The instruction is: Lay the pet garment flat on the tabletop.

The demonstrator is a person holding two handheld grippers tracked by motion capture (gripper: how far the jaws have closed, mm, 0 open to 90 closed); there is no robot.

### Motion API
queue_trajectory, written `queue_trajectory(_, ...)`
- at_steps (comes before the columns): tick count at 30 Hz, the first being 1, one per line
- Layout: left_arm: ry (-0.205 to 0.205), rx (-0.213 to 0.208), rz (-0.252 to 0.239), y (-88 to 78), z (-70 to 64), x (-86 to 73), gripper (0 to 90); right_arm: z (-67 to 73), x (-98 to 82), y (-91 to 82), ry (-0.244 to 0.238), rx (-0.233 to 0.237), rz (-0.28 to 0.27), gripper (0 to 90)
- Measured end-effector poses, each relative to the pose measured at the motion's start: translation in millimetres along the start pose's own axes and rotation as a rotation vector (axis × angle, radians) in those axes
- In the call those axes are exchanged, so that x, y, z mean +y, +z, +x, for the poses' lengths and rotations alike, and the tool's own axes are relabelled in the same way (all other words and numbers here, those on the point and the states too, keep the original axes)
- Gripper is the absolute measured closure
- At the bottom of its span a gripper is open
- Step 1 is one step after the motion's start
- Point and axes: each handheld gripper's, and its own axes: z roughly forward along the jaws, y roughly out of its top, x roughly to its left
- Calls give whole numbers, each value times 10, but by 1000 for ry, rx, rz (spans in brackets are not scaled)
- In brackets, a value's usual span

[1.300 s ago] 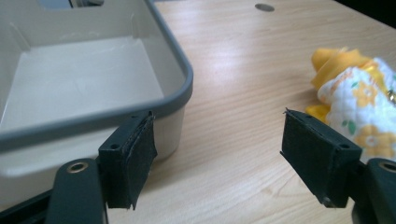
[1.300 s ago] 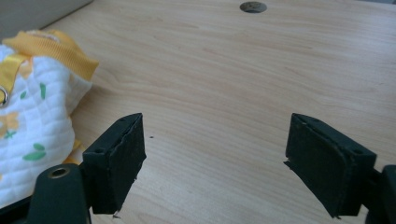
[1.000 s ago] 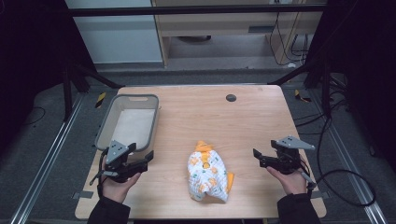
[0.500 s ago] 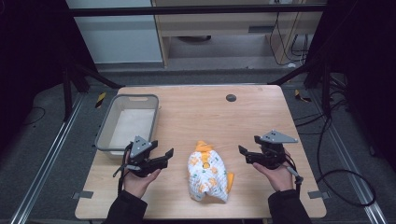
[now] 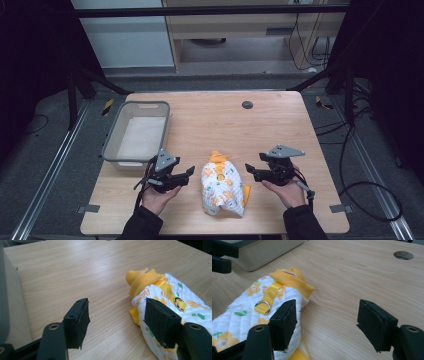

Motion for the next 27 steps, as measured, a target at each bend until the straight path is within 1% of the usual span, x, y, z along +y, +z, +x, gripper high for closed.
queue_trajectory(7,14,-44,27,90,-71,-8,408,82,-19,107,-17,27,29,347)
queue_trajectory(10,21,-58,42,126,-99,-17,422,106,-39,155,-13,45,46,365)
queue_trajectory(12,18,-71,48,154,-117,-26,428,121,-50,186,-12,52,58,371)
queue_trajectory(16,28,-86,65,198,-153,-44,436,151,-63,234,-20,70,69,392)
queue_trajectory(22,42,-105,87,262,-198,-59,459,185,-88,292,-18,100,88,432)
queue_trajectory(24,41,-109,93,280,-205,-66,464,195,-98,317,-21,107,100,447)
queue_trajectory(27,22,-125,101,314,-205,-86,481,210,-114,353,-19,123,116,467)
